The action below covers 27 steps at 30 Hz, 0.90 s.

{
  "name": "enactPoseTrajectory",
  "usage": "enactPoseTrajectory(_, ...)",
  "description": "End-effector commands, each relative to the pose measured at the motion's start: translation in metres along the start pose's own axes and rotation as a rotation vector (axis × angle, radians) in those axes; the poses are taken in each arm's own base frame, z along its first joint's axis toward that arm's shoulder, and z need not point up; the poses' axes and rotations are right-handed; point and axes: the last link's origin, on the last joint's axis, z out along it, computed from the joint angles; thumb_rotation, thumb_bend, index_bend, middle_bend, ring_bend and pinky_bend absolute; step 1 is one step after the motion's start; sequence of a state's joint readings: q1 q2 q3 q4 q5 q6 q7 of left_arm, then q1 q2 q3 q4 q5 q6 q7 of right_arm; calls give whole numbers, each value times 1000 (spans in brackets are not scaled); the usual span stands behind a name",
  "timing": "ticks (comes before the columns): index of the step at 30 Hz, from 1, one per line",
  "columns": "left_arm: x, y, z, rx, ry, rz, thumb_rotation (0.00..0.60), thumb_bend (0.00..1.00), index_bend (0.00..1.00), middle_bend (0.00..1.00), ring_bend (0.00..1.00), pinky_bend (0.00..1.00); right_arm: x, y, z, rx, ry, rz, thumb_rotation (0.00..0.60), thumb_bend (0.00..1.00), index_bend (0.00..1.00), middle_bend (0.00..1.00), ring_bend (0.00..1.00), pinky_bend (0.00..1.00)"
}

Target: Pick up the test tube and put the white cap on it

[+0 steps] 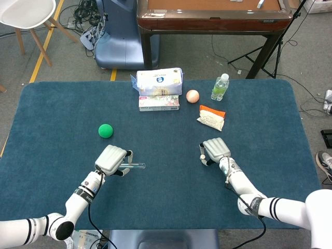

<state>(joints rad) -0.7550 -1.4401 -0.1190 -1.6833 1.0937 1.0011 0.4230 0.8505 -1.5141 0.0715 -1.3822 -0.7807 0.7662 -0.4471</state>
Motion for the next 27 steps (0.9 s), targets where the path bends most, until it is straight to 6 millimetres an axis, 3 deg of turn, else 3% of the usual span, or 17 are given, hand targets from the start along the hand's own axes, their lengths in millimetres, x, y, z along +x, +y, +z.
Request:
enactPoseTrajectory(1,0,0,0,0,-1,0,600,278,636,1000,1000,1000,1,0,0,0,1,1,600,287,502,1000,1000,1000)
enactPoseTrajectory(17,1,-1,2,3,1,0,600,277,636,1000,1000,1000,4,-1,-2,7,13,0,600,369,575,1000,1000,1000)
enactPoseTrajectory(21,6,-2,4,7,9,-20,600,277,636,1000,1000,1000,25,-4,-14,39,72,47,600,378,589,1000,1000,1000)
enactPoseTrajectory(27,19,2,9,-14,3,-118,600,277,637,1000,1000,1000,77,-15,-48,157,179,174,600,379,597,1000,1000,1000)
